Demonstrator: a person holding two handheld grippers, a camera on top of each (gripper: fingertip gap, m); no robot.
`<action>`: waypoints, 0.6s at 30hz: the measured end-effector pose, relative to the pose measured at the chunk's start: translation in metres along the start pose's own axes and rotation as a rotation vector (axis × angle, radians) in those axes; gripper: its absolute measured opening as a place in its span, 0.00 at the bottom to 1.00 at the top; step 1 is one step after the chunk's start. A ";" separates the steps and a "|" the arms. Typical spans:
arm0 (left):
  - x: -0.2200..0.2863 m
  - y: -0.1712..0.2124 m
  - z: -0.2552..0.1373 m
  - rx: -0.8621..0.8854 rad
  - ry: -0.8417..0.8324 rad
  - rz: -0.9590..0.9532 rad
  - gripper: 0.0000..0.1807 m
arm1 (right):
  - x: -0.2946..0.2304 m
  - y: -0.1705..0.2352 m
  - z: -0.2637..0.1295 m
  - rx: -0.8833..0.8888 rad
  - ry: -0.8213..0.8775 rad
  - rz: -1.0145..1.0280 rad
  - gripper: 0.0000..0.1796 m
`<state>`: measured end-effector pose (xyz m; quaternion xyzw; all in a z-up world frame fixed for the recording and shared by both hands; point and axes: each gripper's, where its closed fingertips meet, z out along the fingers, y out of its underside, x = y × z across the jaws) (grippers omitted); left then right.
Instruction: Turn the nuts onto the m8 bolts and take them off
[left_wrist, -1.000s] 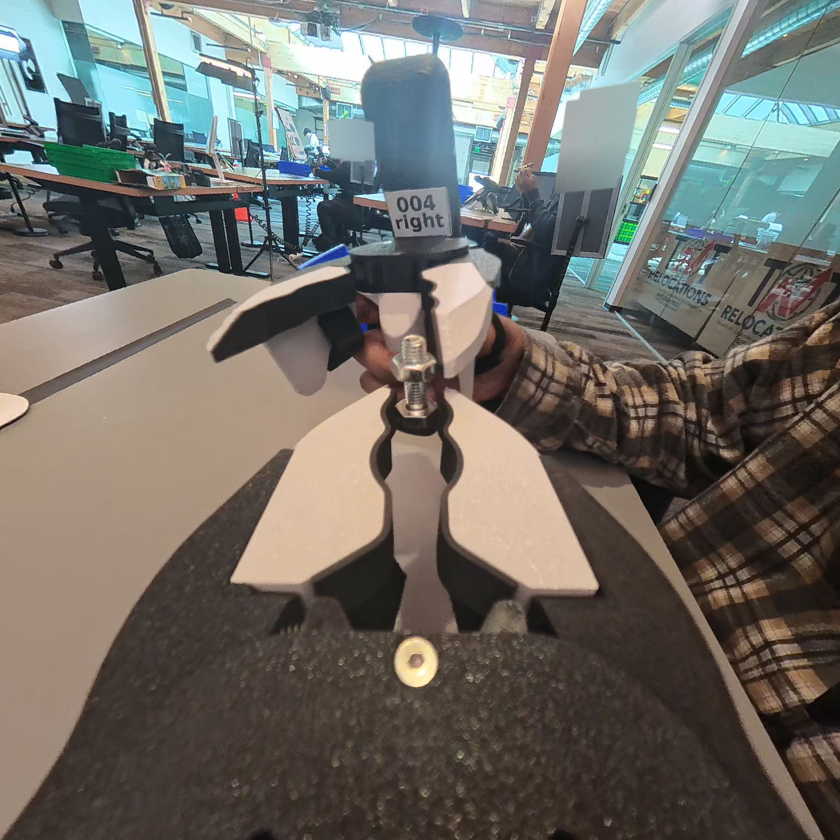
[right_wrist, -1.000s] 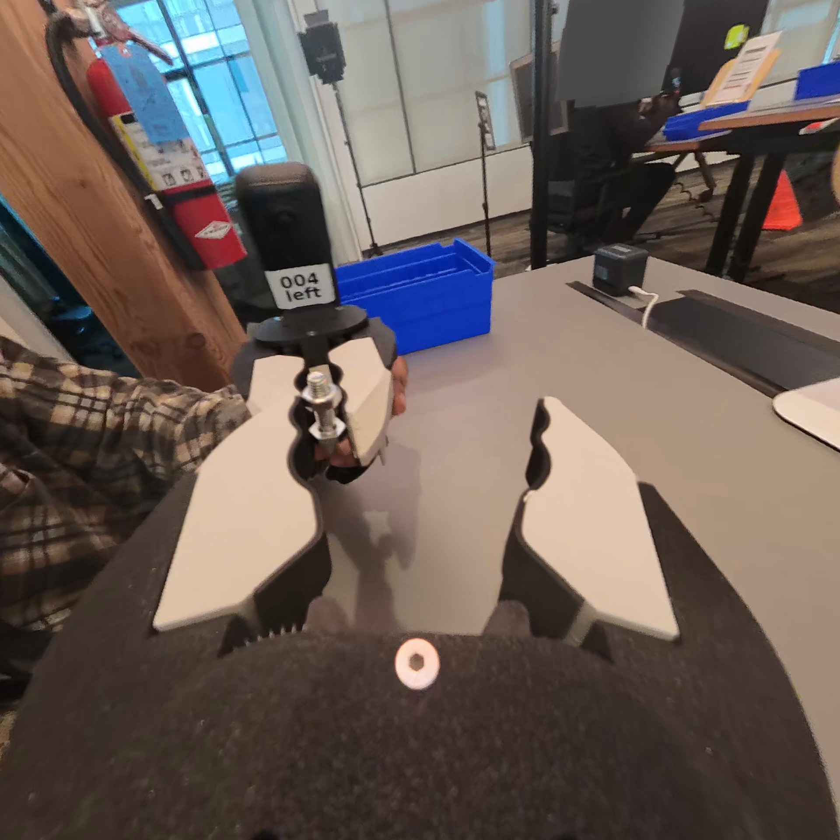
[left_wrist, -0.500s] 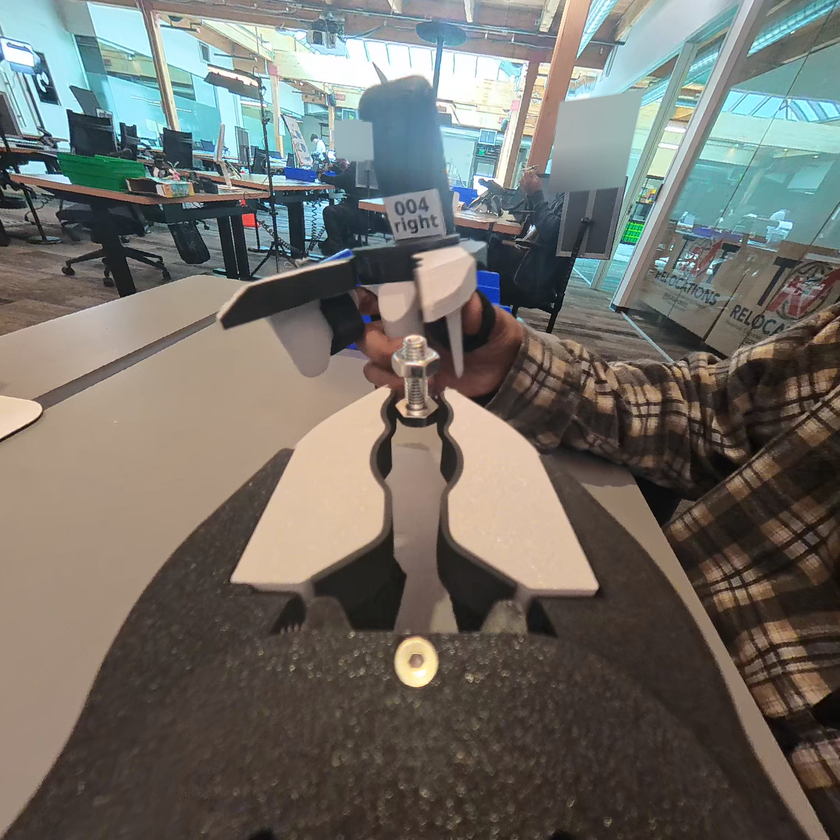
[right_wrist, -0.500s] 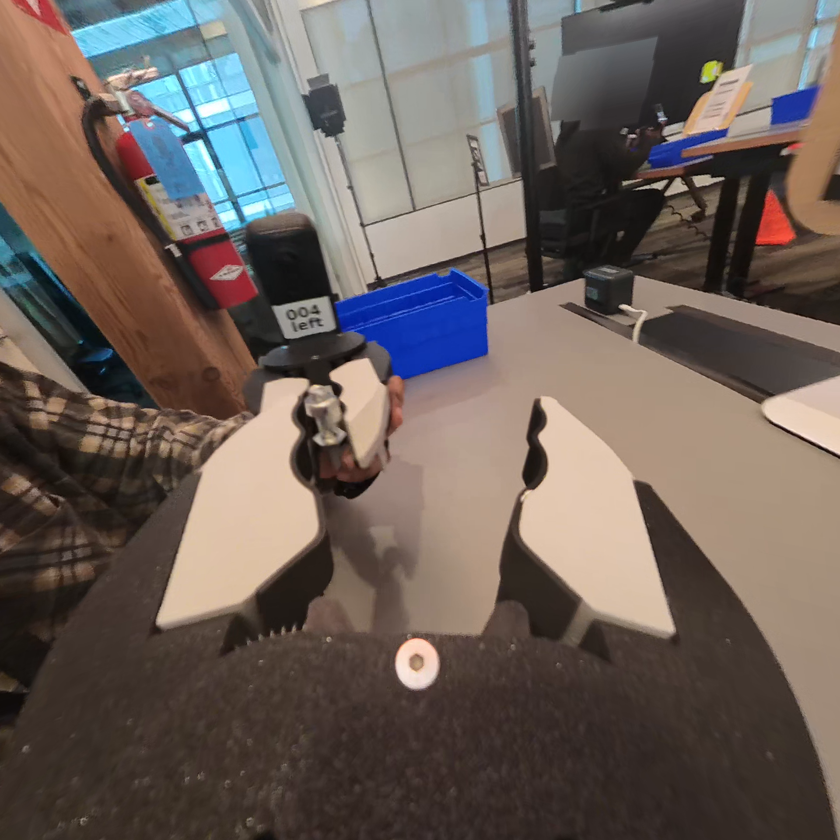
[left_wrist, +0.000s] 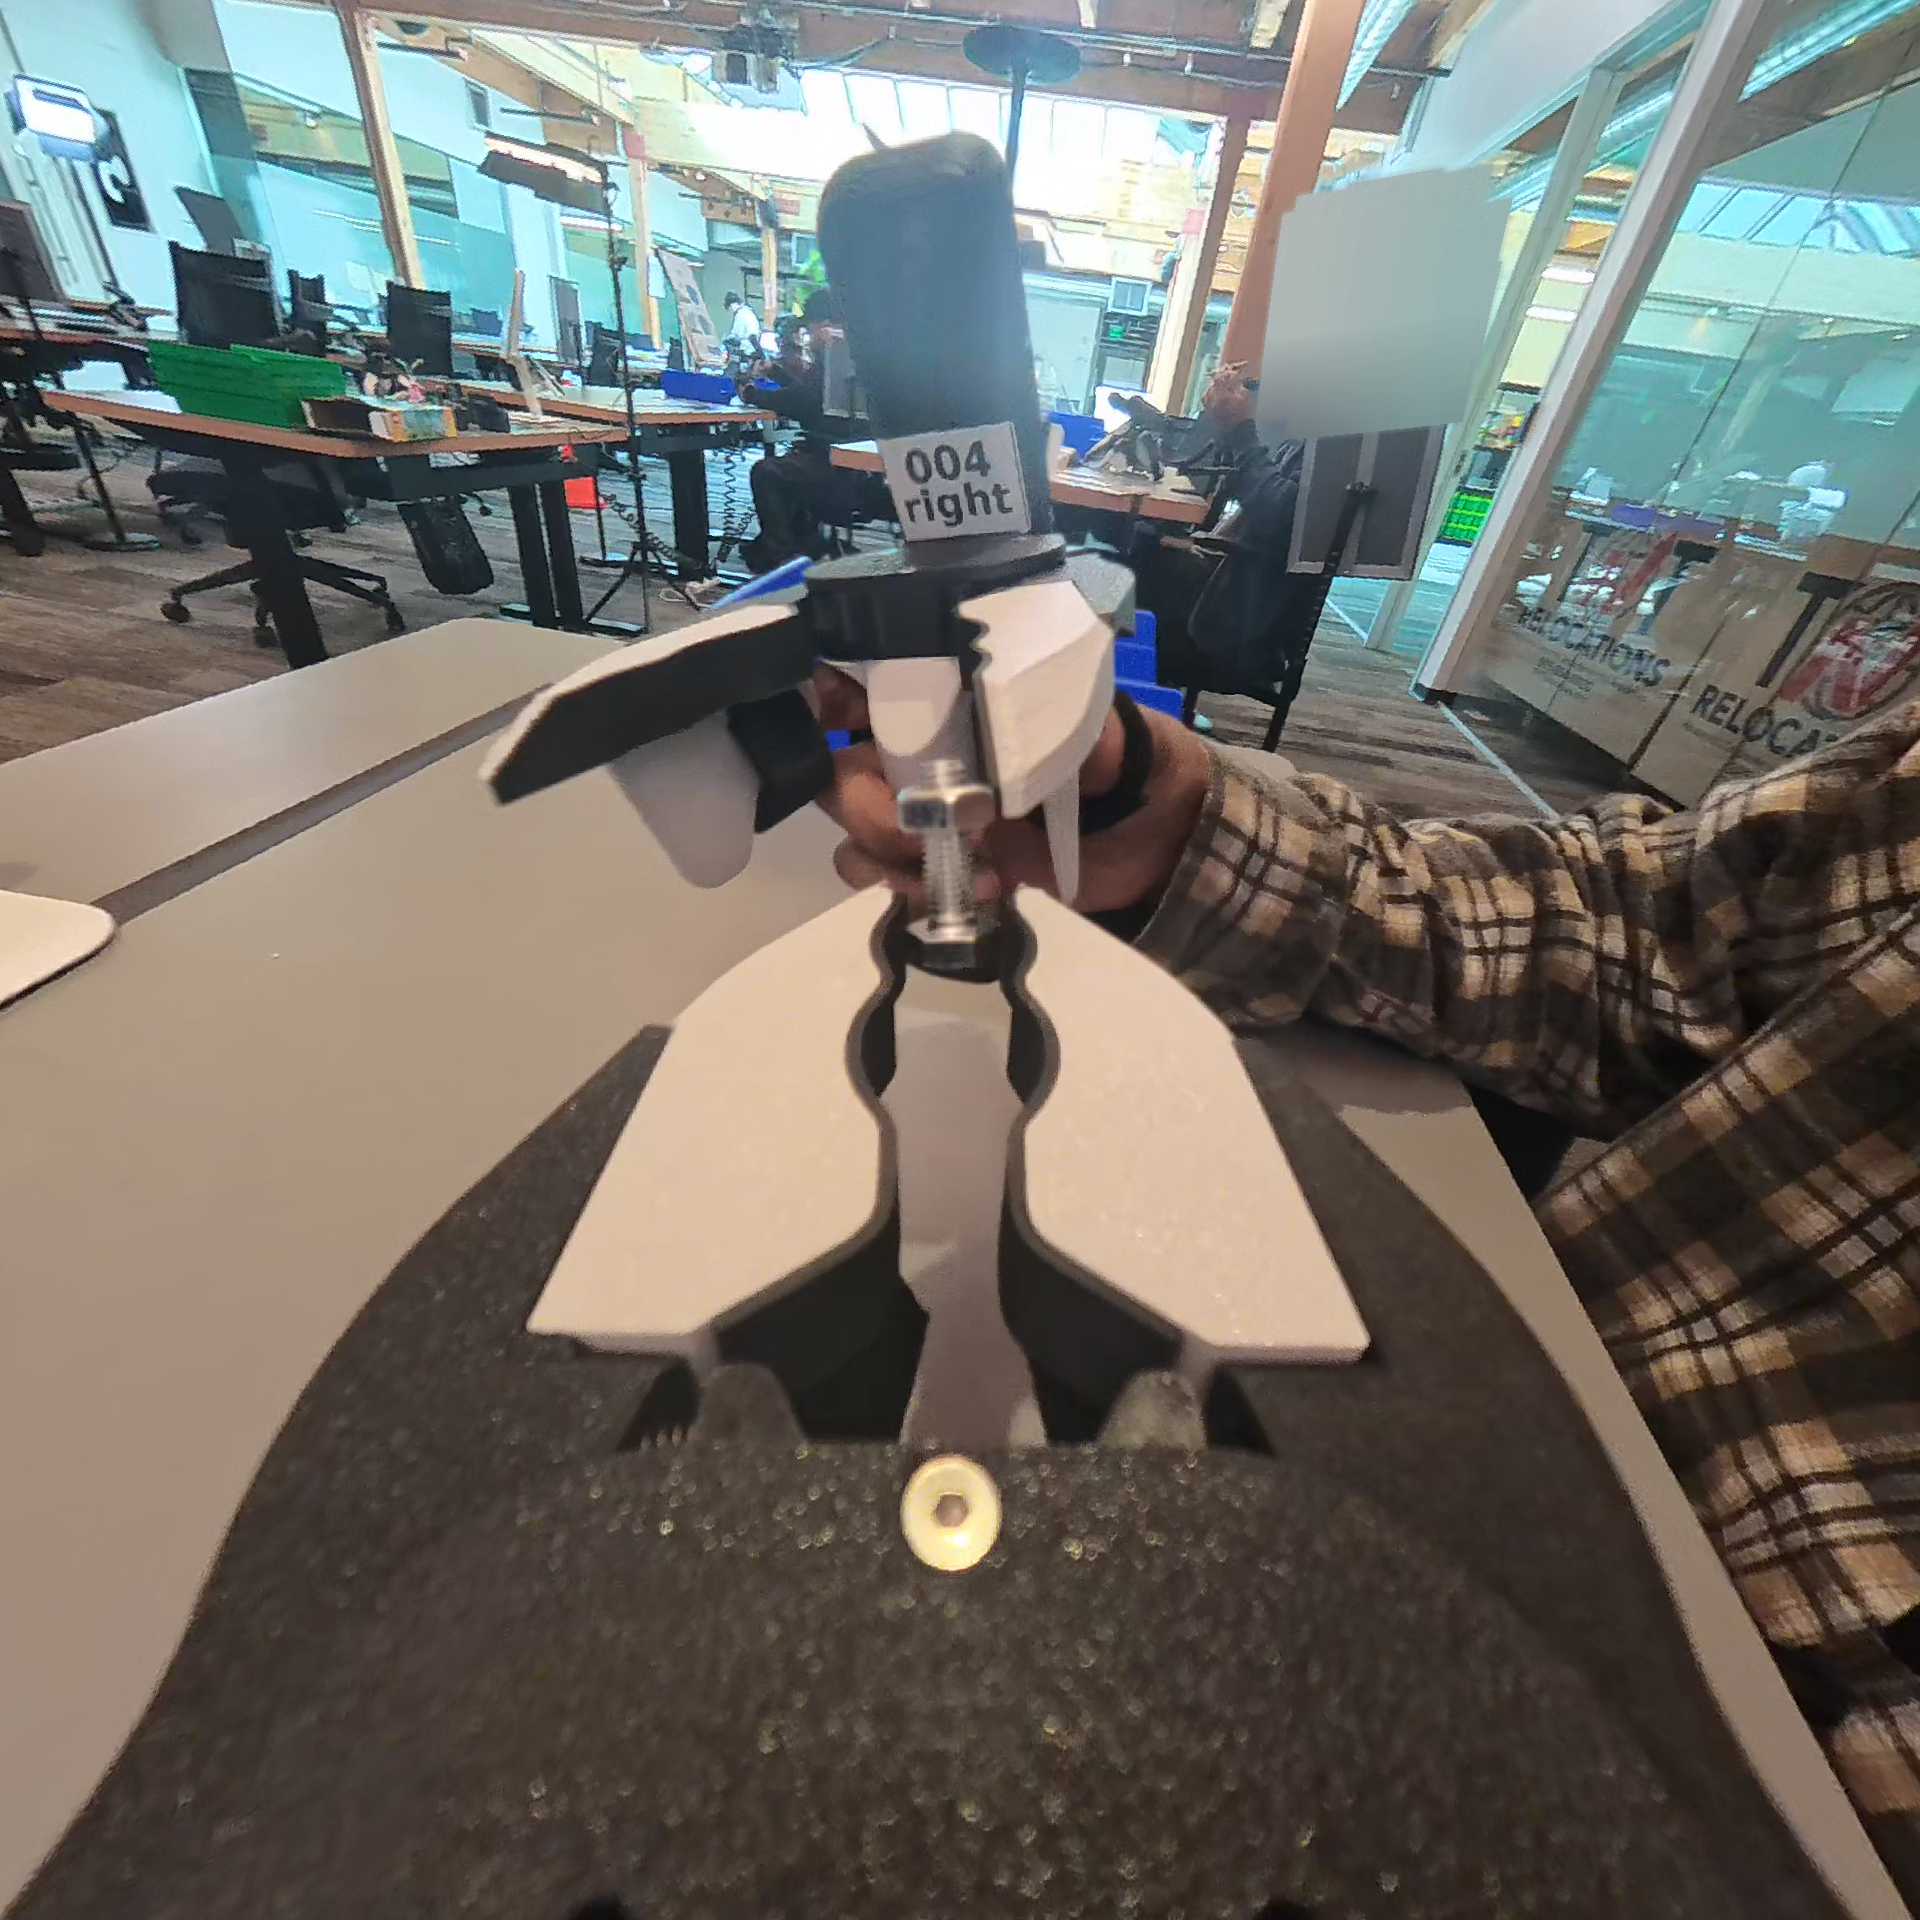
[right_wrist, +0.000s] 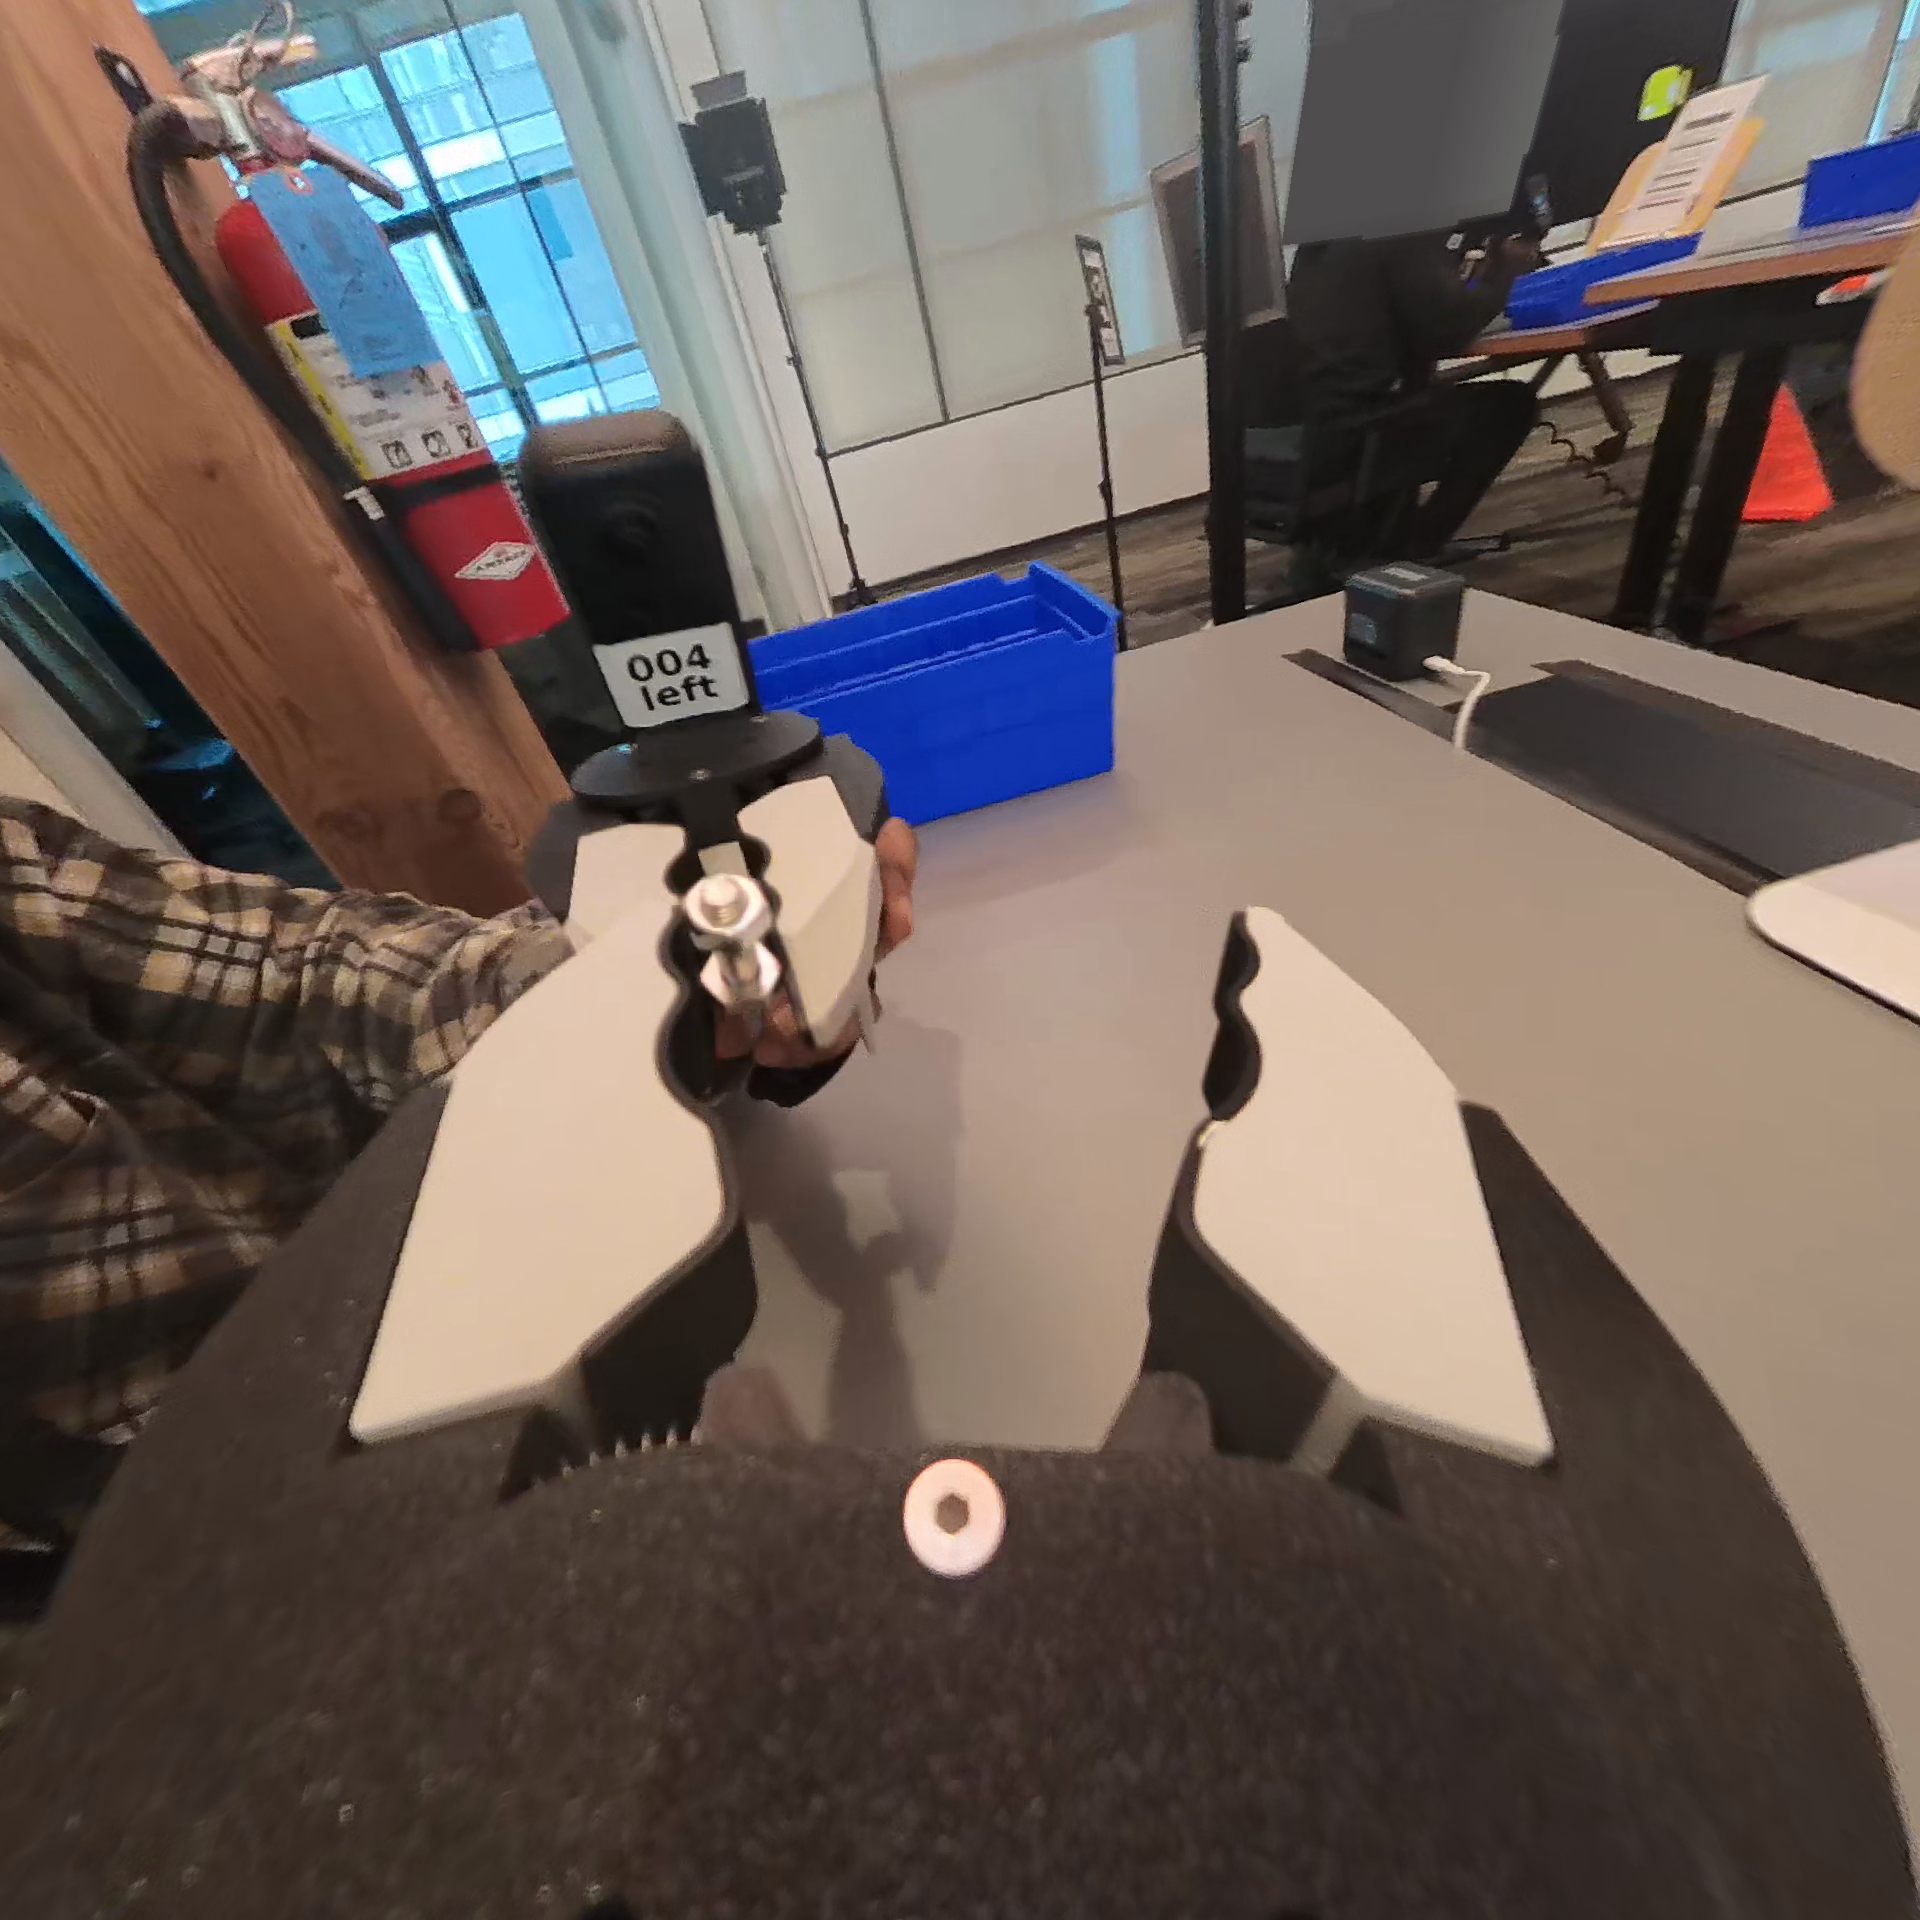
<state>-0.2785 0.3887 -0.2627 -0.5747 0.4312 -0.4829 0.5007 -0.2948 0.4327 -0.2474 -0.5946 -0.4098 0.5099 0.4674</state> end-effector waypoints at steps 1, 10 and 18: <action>-0.001 -0.001 -0.001 0.008 0.001 -0.004 0.09 | 0.004 -0.002 -0.005 0.014 0.019 0.002 0.50; 0.002 -0.002 0.000 0.014 0.007 0.005 0.09 | -0.002 -0.003 -0.003 0.022 -0.010 0.000 0.51; 0.004 -0.007 -0.002 0.060 0.036 -0.020 0.09 | -0.010 -0.007 0.001 0.031 -0.033 -0.017 0.49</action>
